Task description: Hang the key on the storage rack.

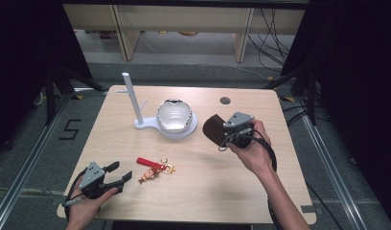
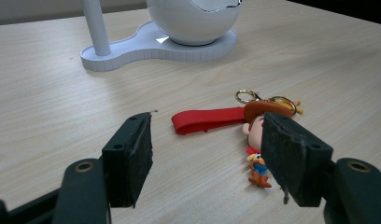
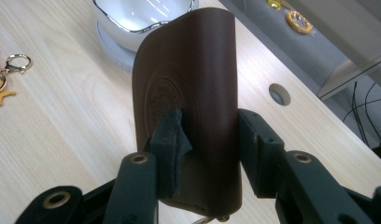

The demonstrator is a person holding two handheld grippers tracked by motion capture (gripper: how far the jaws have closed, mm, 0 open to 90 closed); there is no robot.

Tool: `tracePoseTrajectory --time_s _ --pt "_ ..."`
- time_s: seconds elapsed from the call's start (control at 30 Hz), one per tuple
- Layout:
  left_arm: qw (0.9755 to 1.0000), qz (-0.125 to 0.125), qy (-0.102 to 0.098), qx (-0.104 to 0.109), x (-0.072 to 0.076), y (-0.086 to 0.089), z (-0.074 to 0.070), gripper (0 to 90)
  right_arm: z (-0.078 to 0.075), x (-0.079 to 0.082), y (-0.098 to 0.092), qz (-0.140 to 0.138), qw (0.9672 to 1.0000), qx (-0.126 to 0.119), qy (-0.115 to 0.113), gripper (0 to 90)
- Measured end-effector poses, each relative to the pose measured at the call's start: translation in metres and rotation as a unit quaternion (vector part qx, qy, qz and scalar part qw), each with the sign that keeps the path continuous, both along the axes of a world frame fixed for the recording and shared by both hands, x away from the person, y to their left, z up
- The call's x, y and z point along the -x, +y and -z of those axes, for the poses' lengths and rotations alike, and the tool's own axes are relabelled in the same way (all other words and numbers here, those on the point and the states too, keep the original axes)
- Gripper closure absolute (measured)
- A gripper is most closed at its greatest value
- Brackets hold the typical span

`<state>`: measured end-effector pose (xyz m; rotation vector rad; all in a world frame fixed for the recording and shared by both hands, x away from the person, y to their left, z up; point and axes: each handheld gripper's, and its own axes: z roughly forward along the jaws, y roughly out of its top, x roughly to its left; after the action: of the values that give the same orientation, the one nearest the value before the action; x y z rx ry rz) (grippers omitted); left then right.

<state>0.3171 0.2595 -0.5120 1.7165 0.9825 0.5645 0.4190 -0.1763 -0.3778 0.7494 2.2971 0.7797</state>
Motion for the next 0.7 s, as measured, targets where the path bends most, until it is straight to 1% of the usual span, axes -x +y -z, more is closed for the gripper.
tracePoseTrajectory --time_s 0.03,0.07,0.1,0.23,0.27,0.3,0.33,0.37,0.43,0.5,0.53,0.57,0.67,0.7 --pt "1.0000 0.001 0.000 0.000 0.000 0.000 0.000 33.6 -0.001 0.001 0.001 0.009 1.0000 -0.003 0.002 62.4" --pt "1.0000 0.001 0.000 0.000 0.000 0.000 0.000 33.5 -0.001 0.001 0.001 0.009 1.0000 -0.003 0.002 62.4" --pt "1.0000 0.000 0.000 0.000 0.000 0.000 0.000 33.5 -0.002 -0.001 0.004 0.003 1.0000 -0.002 -0.008 62.4" --pt "1.0000 0.000 -0.001 -0.001 0.000 0.000 0.000 33.5 -0.004 -0.002 0.007 0.002 0.9999 -0.004 -0.011 62.4" --pt "1.0000 0.000 0.000 0.001 0.000 0.000 0.000 33.5 -0.005 -0.003 0.009 -0.002 0.9999 -0.007 -0.008 62.4" --pt "1.0000 0.000 0.001 -0.002 0.001 0.000 -0.001 33.5 -0.006 -0.004 0.011 0.002 0.9999 -0.007 -0.016 62.4" --pt "1.0000 0.000 0.001 -0.002 0.001 0.000 -0.001 33.5 -0.006 -0.004 0.011 0.002 0.9999 -0.007 -0.016 62.4" --pt "1.0000 0.002 -0.002 -0.002 0.000 0.001 0.000 33.5 -0.007 -0.005 0.014 -0.004 0.9998 -0.007 -0.020 62.4" --pt "1.0000 0.003 -0.001 -0.003 0.000 0.001 0.000 33.5 -0.007 -0.006 0.015 -0.007 0.9998 -0.009 -0.017 62.4" --pt "1.0000 0.002 -0.002 -0.002 0.000 0.000 0.000 33.5 -0.008 -0.007 0.018 -0.004 0.9997 -0.009 -0.021 62.4" --pt "1.0000 0.002 -0.001 -0.001 0.000 0.000 0.000 33.5 -0.008 -0.007 0.020 -0.006 0.9998 -0.012 -0.018 62.4" --pt "1.0000 0.001 0.000 0.000 0.000 0.000 0.000 33.5 -0.008 -0.009 0.022 -0.006 0.9996 -0.010 -0.024 62.4" --pt "1.0000 0.001 0.000 0.000 0.000 0.000 0.000 33.5 -0.009 -0.010 0.024 -0.011 0.9996 -0.010 -0.022 62.4" --pt "1.0000 0.001 0.000 0.000 0.001 0.000 0.000 33.5 -0.009 -0.011 0.025 -0.012 0.9995 -0.009 -0.027 62.4"
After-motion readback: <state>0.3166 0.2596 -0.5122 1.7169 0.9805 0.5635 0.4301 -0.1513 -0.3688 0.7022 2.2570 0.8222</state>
